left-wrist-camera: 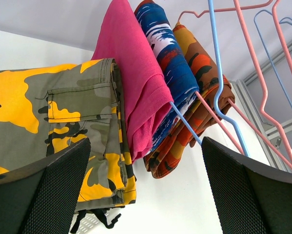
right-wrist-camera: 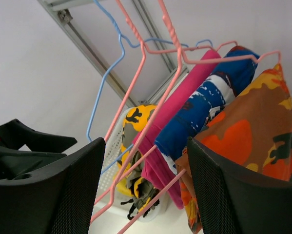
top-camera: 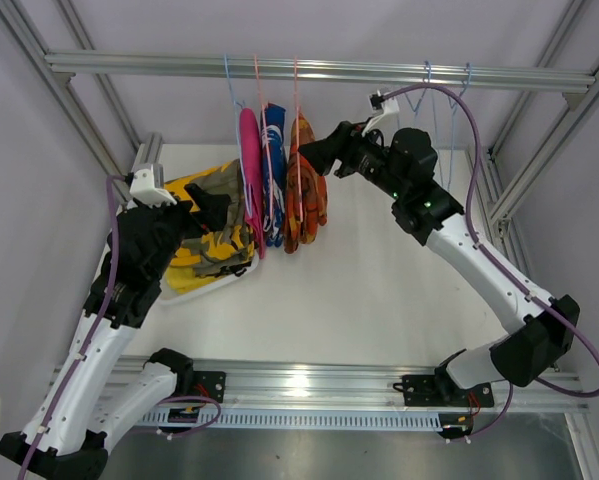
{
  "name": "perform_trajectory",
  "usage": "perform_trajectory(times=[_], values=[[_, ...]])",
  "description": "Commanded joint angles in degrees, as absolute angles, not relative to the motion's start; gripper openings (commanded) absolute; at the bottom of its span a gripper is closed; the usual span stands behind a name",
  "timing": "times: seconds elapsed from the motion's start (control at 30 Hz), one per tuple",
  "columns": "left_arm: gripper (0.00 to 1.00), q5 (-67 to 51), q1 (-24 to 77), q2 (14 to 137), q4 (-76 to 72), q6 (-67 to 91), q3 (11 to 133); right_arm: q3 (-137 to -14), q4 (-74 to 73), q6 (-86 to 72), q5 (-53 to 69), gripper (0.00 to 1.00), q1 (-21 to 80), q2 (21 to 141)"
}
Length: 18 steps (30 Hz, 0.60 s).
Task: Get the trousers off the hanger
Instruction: Pick up the hanger from the clothesline.
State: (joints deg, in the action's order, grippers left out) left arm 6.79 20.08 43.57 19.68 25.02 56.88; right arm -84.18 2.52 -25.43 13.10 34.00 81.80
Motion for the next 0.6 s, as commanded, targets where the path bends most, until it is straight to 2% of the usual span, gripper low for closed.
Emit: perform_trajectory(times=[0.0, 0.3, 0.57], values=[[0.99, 5.36, 19.42, 43.51, 17.93, 25.58, 56.78, -82.71, 6.94, -26.8, 15.2, 0.72, 34.63, 83.14], [0.99, 5.1, 19.42, 43.51, 17.84, 25.66, 56.78, -80.77, 13.35, -30.84, 20.12, 0.71, 35.77, 86.92], [0.99, 4.66, 19.42, 43.51, 17.84, 25.75, 56.69, -77.17, 26.36, -37.78, 26.1, 0.7, 36.04, 88.42]])
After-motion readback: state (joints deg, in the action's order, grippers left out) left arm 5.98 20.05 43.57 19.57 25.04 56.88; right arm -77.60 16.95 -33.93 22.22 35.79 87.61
